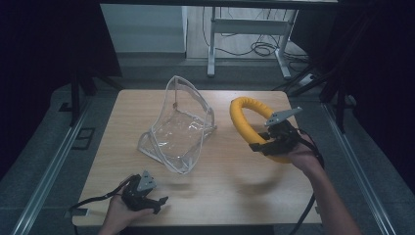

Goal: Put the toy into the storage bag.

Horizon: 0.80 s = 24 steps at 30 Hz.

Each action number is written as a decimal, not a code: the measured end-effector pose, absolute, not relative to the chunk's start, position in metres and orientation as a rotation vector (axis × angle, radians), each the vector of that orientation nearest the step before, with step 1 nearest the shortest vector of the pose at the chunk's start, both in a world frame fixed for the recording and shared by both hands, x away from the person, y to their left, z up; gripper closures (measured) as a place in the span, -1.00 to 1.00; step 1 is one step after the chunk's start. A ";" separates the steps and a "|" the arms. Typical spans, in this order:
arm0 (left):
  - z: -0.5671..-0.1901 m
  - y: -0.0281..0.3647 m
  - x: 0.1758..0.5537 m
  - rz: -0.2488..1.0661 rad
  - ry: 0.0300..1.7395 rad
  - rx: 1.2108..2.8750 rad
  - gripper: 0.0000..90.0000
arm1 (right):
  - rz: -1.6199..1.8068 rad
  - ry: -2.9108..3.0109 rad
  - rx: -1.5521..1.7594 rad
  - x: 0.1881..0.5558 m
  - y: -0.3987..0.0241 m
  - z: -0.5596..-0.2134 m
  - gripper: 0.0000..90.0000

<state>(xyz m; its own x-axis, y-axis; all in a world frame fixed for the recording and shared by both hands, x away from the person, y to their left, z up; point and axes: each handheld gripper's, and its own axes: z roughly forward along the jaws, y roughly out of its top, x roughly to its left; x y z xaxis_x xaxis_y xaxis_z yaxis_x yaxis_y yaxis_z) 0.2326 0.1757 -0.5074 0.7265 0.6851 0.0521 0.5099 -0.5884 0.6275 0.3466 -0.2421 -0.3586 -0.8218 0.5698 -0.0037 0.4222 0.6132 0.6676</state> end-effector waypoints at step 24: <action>-0.509 0.175 0.233 0.386 0.902 2.340 -0.66 | 1.318 2.524 0.836 0.349 -0.239 -0.345 0.14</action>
